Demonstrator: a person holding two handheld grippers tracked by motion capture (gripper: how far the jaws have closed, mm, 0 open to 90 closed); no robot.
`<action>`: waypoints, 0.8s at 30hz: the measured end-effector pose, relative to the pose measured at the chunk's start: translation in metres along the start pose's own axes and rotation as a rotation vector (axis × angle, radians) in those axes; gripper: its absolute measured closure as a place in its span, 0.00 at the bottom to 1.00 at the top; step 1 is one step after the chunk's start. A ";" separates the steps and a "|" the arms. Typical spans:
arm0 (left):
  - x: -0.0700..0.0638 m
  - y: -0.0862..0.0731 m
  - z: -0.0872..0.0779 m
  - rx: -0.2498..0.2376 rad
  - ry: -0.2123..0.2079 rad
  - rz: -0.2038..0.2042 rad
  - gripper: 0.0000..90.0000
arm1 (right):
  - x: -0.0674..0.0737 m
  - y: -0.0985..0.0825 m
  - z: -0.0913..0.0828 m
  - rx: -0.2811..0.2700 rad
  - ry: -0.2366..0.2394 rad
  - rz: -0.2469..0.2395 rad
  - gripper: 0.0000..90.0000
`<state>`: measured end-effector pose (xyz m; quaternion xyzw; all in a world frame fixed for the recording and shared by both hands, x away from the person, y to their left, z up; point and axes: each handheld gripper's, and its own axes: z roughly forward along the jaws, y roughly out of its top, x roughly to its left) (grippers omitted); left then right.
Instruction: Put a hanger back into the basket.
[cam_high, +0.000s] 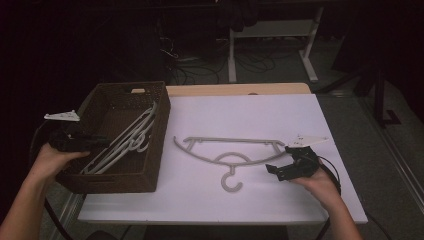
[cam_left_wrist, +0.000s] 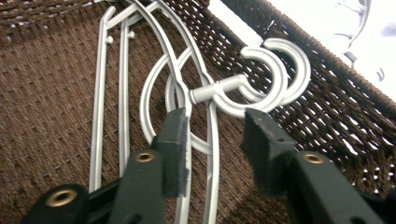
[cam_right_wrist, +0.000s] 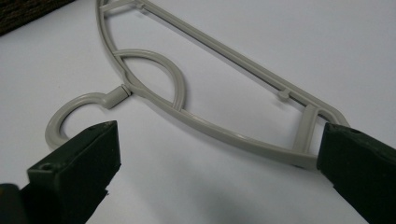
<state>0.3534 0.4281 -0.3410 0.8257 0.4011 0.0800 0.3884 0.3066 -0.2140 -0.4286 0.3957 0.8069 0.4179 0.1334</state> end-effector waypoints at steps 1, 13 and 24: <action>-0.001 0.001 0.000 -0.004 -0.003 0.001 0.61 | 0.000 0.000 0.000 0.000 -0.001 -0.002 0.00; -0.027 0.025 0.014 -0.044 -0.035 0.057 0.43 | 0.000 0.000 0.000 0.000 0.002 -0.001 0.00; -0.086 0.067 0.046 -0.094 -0.124 0.156 0.40 | -0.001 0.001 -0.001 -0.004 0.004 -0.002 0.00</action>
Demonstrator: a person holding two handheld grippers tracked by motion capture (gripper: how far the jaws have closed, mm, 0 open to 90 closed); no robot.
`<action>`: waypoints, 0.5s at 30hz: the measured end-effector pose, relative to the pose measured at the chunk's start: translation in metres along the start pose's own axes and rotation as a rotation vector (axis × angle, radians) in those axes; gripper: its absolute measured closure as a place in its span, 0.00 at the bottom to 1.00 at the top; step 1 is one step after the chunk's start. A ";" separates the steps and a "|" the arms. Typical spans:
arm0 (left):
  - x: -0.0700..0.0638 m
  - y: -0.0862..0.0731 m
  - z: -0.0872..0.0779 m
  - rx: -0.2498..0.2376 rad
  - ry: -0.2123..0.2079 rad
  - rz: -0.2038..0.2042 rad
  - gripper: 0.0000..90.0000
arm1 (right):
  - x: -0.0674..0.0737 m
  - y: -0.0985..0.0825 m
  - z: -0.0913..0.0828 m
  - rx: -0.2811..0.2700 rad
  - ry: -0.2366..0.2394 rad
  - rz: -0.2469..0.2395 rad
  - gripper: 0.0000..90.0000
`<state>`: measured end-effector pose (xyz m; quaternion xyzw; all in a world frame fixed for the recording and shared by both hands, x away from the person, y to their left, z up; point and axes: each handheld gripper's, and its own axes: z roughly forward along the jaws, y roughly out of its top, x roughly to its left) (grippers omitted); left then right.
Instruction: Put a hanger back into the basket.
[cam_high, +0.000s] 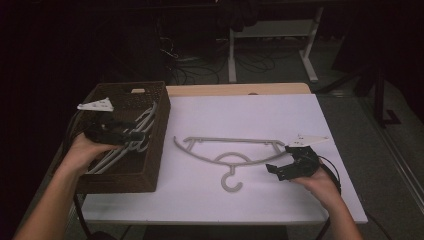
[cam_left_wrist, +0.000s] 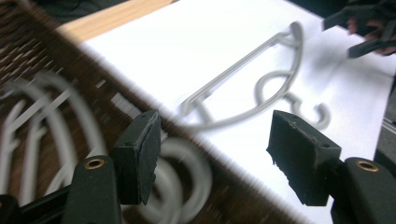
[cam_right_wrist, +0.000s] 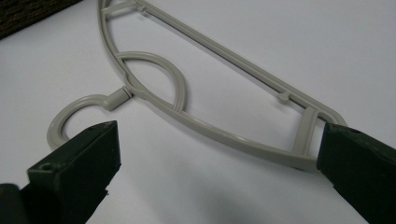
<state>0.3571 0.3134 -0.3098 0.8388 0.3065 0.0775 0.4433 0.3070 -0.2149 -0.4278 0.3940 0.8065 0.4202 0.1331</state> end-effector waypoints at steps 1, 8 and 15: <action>-0.005 0.004 0.005 -0.006 -0.008 0.011 0.42 | 0.000 0.000 0.000 0.000 0.000 0.002 0.00; -0.036 0.033 0.043 -0.030 -0.087 0.032 0.65 | 0.001 0.000 0.000 0.001 0.002 -0.007 0.00; -0.063 0.049 0.085 0.013 -0.122 0.053 0.91 | 0.000 -0.001 -0.001 -0.001 0.006 -0.004 0.00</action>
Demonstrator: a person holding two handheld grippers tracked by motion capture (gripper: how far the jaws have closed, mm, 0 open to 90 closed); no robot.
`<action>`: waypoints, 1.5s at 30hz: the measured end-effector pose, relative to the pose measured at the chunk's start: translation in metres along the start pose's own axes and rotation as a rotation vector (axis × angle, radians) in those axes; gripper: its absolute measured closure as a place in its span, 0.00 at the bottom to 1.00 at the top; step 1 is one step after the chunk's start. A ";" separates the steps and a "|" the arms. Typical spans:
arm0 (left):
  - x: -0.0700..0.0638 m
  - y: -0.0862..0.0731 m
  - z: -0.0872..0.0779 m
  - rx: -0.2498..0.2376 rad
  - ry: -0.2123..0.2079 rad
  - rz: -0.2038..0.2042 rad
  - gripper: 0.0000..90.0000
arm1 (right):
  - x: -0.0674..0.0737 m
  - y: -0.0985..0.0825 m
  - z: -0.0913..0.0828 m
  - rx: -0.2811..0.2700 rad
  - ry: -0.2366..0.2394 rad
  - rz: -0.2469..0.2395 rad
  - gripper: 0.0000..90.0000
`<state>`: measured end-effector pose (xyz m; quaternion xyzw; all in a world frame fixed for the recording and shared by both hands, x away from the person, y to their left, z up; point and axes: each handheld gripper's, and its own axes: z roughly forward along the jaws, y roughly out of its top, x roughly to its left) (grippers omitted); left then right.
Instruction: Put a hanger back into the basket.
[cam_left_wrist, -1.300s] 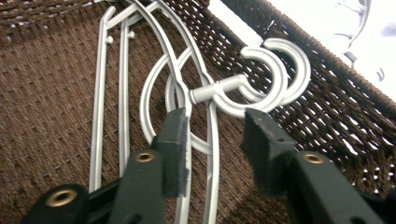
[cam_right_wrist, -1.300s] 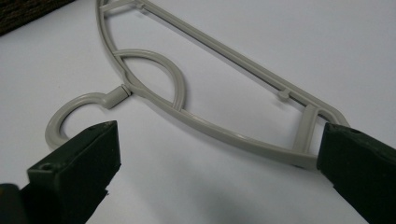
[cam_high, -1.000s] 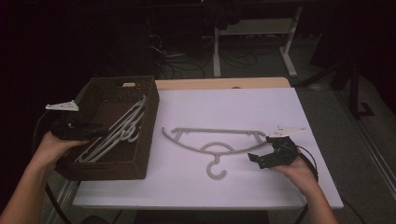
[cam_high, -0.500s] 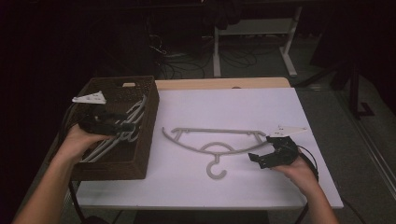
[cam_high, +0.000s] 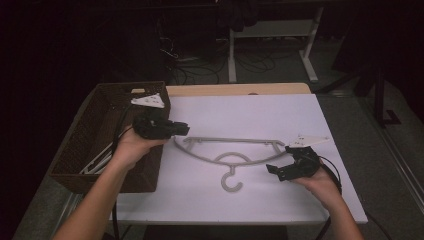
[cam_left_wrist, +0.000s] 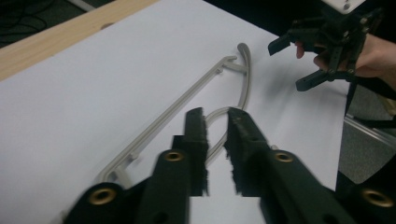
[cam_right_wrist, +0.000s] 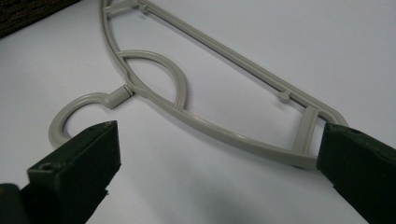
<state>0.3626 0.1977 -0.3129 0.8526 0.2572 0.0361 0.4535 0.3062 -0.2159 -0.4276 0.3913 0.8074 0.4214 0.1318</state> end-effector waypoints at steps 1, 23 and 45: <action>-0.003 0.001 0.006 0.007 0.000 0.002 0.94 | 0.000 0.000 0.000 0.000 0.000 0.000 0.00; 0.015 -0.049 0.123 0.240 0.154 -0.041 1.00 | 0.000 0.000 0.002 0.005 0.006 -0.010 0.00; -0.001 -0.078 0.118 0.380 0.029 -0.047 1.00 | -0.001 0.000 0.001 0.007 0.003 -0.009 0.00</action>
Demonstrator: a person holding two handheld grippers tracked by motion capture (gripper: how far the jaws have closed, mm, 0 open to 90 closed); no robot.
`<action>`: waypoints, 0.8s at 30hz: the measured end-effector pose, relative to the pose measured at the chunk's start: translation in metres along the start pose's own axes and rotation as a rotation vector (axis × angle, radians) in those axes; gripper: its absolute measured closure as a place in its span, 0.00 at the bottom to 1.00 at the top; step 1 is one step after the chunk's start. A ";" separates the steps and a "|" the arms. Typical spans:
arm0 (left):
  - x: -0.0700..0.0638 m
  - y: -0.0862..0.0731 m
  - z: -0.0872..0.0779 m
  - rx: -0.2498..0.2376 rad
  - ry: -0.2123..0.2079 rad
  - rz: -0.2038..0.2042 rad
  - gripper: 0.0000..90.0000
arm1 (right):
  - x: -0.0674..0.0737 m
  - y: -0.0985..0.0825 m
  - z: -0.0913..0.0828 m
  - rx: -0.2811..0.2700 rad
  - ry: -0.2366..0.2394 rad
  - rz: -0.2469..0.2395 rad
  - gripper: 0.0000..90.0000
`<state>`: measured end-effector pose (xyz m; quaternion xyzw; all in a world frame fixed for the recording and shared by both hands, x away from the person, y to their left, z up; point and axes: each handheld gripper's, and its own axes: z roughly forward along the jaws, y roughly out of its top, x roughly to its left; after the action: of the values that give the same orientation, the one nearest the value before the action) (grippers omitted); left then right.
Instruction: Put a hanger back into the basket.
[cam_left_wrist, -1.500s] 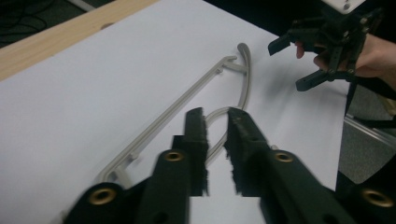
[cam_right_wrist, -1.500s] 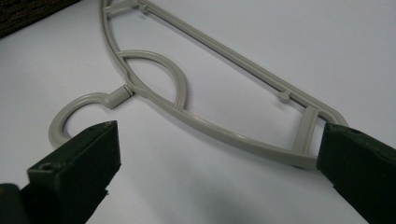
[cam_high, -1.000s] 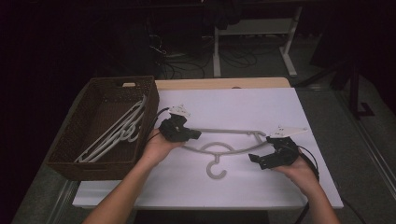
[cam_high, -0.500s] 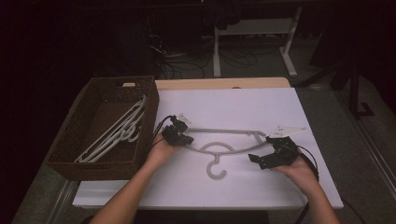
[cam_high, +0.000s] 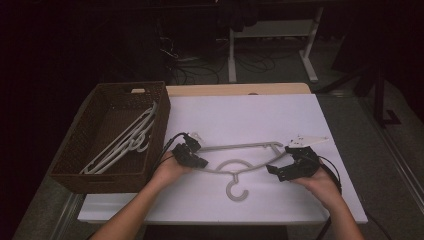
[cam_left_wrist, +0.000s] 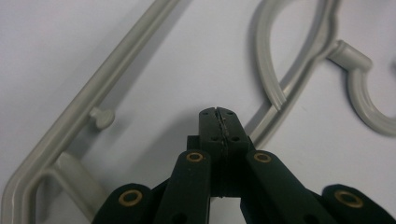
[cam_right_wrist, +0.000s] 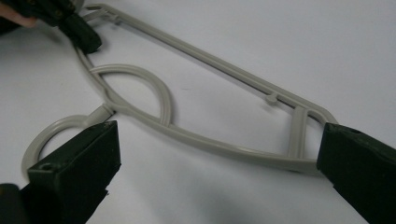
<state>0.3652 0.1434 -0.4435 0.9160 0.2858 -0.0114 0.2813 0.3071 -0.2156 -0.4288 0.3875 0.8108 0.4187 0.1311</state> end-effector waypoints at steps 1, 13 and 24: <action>-0.002 -0.003 -0.001 0.002 -0.013 0.002 1.00 | 0.000 0.000 0.000 0.001 -0.001 0.000 0.00; -0.022 -0.024 -0.009 -0.028 -0.058 0.070 0.94 | 0.001 0.001 0.002 0.010 -0.012 0.012 0.00; -0.025 -0.020 -0.024 -0.183 -0.082 0.096 0.51 | 0.003 0.022 0.005 0.058 -0.024 0.046 0.23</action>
<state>0.3299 0.1566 -0.4290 0.8978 0.2297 -0.0089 0.3756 0.3190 -0.2025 -0.4142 0.4148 0.8118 0.3933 0.1196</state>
